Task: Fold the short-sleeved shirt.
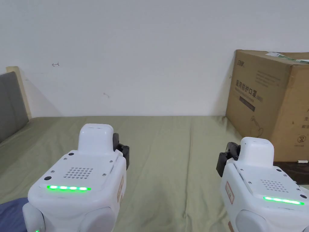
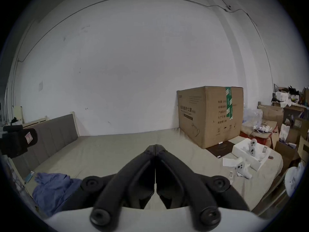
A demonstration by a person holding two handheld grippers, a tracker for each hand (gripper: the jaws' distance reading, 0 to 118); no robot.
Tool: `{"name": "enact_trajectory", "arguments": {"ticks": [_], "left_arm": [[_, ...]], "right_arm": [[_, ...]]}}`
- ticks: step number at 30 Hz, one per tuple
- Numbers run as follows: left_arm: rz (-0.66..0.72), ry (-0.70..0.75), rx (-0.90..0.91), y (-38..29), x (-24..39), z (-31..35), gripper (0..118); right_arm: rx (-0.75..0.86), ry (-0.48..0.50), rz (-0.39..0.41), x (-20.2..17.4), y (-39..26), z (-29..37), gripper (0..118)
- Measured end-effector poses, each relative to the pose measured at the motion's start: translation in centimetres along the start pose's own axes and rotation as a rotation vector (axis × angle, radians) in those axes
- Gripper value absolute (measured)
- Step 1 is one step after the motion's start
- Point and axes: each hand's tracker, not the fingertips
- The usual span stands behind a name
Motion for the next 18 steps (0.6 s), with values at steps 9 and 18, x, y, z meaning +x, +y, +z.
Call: {"name": "enact_trajectory", "arguments": {"ticks": [9, 18], "left_arm": [[0.022, 0.167, 0.001, 0.1, -6.1, 3.1, 0], [0.017, 0.455, -0.030, -0.3, -14.0, 9.1, 0]], "right_arm": [[-0.023, 0.218, 0.075, -6.8, -0.1, -1.0, 0], [-0.102, 0.477, 0.081, -16.2, -2.0, -1.4, 0]]}}
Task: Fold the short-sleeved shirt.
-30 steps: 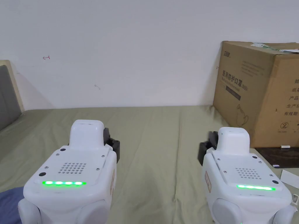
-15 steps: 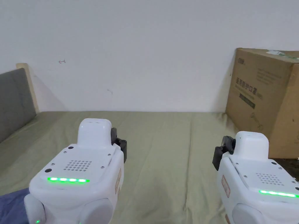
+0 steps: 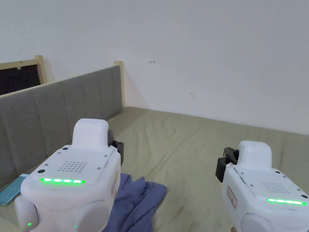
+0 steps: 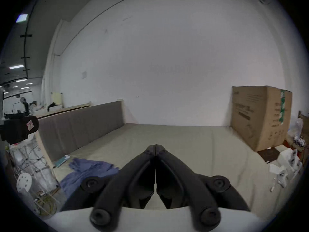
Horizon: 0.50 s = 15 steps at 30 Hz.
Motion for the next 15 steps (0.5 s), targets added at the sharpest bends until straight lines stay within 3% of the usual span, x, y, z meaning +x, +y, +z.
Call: {"name": "enact_trajectory", "arguments": {"ticks": [6, 15], "left_arm": [[0.029, 0.061, -0.129, -1.6, -3.0, -1.4, 0], [0.119, -0.077, -0.540, -11.6, -3.5, -13.2, 0]], "right_arm": [[-0.049, 0.085, 0.023, -3.1, -1.0, -1.6, 0], [-0.180, 0.083, 0.009, -2.5, -3.9, -4.1, 0]]}}
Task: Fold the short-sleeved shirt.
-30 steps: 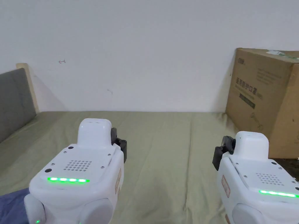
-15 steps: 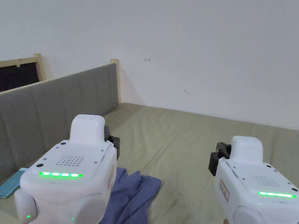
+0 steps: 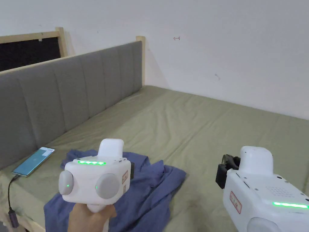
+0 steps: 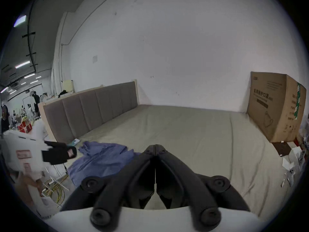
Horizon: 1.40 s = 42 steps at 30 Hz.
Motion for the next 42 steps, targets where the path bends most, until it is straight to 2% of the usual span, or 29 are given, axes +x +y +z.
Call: {"name": "enact_trajectory", "arguments": {"ticks": [2, 3, 4, 5, 6, 7, 8, 13, 16, 17, 19, 20, 21, 22, 23, 25, 27, 28, 31, 34, 36, 38, 42], "left_arm": [[0.018, 0.006, -0.068, -0.8, -0.4, -3.3, 0], [0.026, 0.009, -0.108, -1.3, -0.5, -4.6, 7], [0.028, 0.017, -0.144, -1.6, -0.7, -6.0, 27], [0.048, -0.018, -0.172, -1.9, -0.9, -7.4, 67], [0.066, -0.031, -0.207, -2.3, -1.1, -8.7, 92], [0.069, -0.037, -0.233, -2.7, -0.9, -9.6, 106], [0.072, -0.035, -0.238, -3.0, -0.9, -10.5, 112], [0.040, -0.067, -0.349, -4.5, 0.0, -15.4, 112], [-0.017, -0.071, -0.464, -6.3, 1.3, -18.5, 112], [-0.071, -0.027, -0.482, -7.0, 1.8, -19.2, 115], [-0.116, -0.009, -0.424, -7.0, 2.6, -18.8, 112], [-0.093, -0.016, -0.421, -6.7, 2.4, -18.6, 104], [-0.064, -0.011, -0.377, -6.5, 2.1, -18.4, 90], [-0.057, 0.006, -0.358, -6.3, 1.9, -18.1, 71], [-0.057, 0.047, -0.325, -5.7, 1.7, -17.6, 45], [-0.048, 0.061, -0.336, -5.1, 1.4, -17.7, 8], [-0.039, 0.100, -0.358, -4.7, 0.8, -18.2, 5], [0.006, 0.046, -0.380, -4.5, 0.5, -18.2, 5], [0.021, 0.039, -0.368, -3.9, 0.1, -17.4, 5], [0.083, -0.063, -0.349, -2.8, -0.6, -16.0, 5], [0.191, -0.159, -0.320, -1.6, -1.6, -14.9, 5], [0.243, -0.181, -0.292, -0.3, -1.5, -13.8, 5], [0.120, -0.189, -0.248, 2.6, 2.9, -11.4, 5]], "right_arm": [[-0.028, -0.009, 0.005, 0.5, -0.7, -1.1, 0], [-0.048, -0.016, 0.005, 0.7, -1.0, -1.7, 0], [-0.067, -0.021, 0.004, 0.8, -1.2, -2.3, 0], [-0.082, -0.021, 0.003, 1.0, -1.6, -2.9, 0], [-0.100, -0.028, 0.007, 1.2, -1.9, -3.5, 0], [-0.121, -0.035, 0.011, 1.3, -2.2, -4.1, 0], [-0.138, -0.037, 0.012, 1.4, -2.6, -4.8, 0], [-0.200, -0.026, -0.020, 2.1, -4.2, -7.2, 0], [-0.237, -0.041, 0.009, 2.1, -5.2, -8.3, 0], [-0.247, -0.040, 0.012, 2.1, -5.5, -8.7, 0], [-0.271, -0.044, 0.000, 2.4, -6.1, -9.3, 0], [-0.289, -0.047, -0.012, 2.6, -6.3, -9.5, 0], [-0.300, -0.045, -0.023, 2.9, -6.6, -9.7, 0], [-0.306, -0.044, -0.028, 3.1, -6.8, -9.7, 0], [-0.312, -0.047, -0.030, 3.4, -6.9, -9.7, 0], [-0.319, -0.059, -0.032, 3.8, -7.1, -9.5, 0], [-0.323, -0.070, -0.046, 4.3, -7.1, -9.2, 0], [-0.322, -0.075, -0.057, 4.6, -7.0, -9.0, 0], [-0.319, -0.083, -0.089, 5.5, -6.9, -8.2, 0], [-0.310, -0.106, -0.101, 6.3, -6.5, -7.4, 0], [-0.294, -0.111, -0.114, 7.1, -6.1, -6.4, 0], [-0.276, -0.116, -0.123, 7.9, -5.6, -5.2, 0], [-0.229, -0.156, -0.149, 9.9, -4.7, -2.6, 0]]}}
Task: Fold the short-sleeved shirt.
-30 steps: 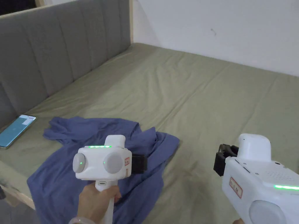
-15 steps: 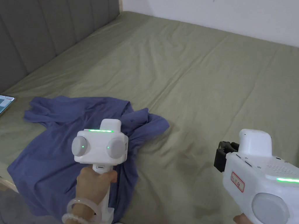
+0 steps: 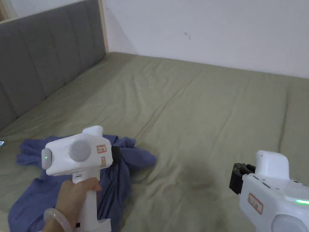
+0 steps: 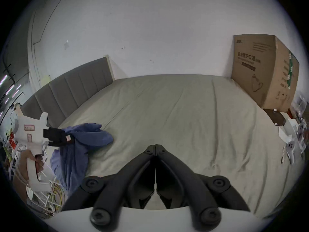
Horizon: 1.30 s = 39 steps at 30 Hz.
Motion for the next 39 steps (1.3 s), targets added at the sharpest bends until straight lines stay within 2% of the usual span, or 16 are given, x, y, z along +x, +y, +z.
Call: {"name": "enact_trajectory", "arguments": {"ticks": [5, 8, 14, 16, 18, 21, 23, 25, 29, 32, 33, 34, 36, 37, 38, 39], "left_arm": [[-0.088, -0.184, 0.032, 2.8, 9.3, 1.4, 5], [-0.252, -0.243, 0.073, 3.4, 17.2, 2.6, 5], [-0.393, -0.639, 0.042, 1.4, 31.3, 4.8, 5], [-0.482, -0.703, -0.017, -0.1, 35.6, 4.9, 5], [-0.560, -0.716, -0.034, -2.1, 38.8, 4.3, 5], [-0.588, -0.749, -0.095, -5.7, 41.1, 2.3, 5], [-0.595, -0.703, -0.169, -8.4, 41.5, -0.2, 5], [-0.567, -0.634, -0.252, -11.3, 40.8, -3.3, 5], [-0.605, -0.459, -0.415, -18.0, 38.0, -8.4, 5], [-0.552, -0.456, -0.471, -20.4, 36.4, -10.0, 7], [-0.536, -0.469, -0.473, -20.4, 36.0, -10.1, 14], [-0.511, -0.474, -0.470, -20.2, 35.9, -10.0, 26], [-0.454, -0.529, -0.487, -19.0, 35.8, -9.5, 90], [-0.440, -0.532, -0.492, -18.5, 35.9, -9.2, 114], [-0.441, -0.525, -0.479, -18.0, 35.9, -8.7, 118], [-0.435, -0.525, -0.424, -17.2, 35.6, -7.7, 114]], "right_arm": [[0.076, -0.065, -0.073, 4.2, 0.9, 3.9, 0], [0.126, -0.127, -0.092, 7.2, 1.4, 6.7, 0], [0.204, -0.275, -0.171, 13.7, 1.6, 11.8, 0], [0.217, -0.336, -0.181, 15.5, 1.2, 13.3, 0], [0.226, -0.389, -0.212, 17.3, 0.8, 14.7, 0], [0.235, -0.423, -0.263, 19.7, -0.2, 16.3, 0], [0.222, -0.448, -0.271, 20.8, -0.9, 16.8, 0], [0.209, -0.483, -0.282, 21.6, -1.6, 17.0, 0], [0.173, -0.475, -0.312, 22.3, -2.8, 16.4, 0], [0.145, -0.480, -0.311, 22.1, -3.2, 15.6, 0], [0.141, -0.477, -0.316, 22.0, -3.2, 15.3, 0], [0.138, -0.470, -0.320, 21.9, -3.3, 15.1, 0], [0.131, -0.452, -0.316, 21.3, -3.3, 14.8, 0], [0.126, -0.447, -0.306, 21.0, -3.2, 14.6, 0], [0.117, -0.443, -0.292, 20.7, -3.1, 14.4, 0], [0.112, -0.439, -0.282, 20.3, -3.0, 14.2, 0]]}}
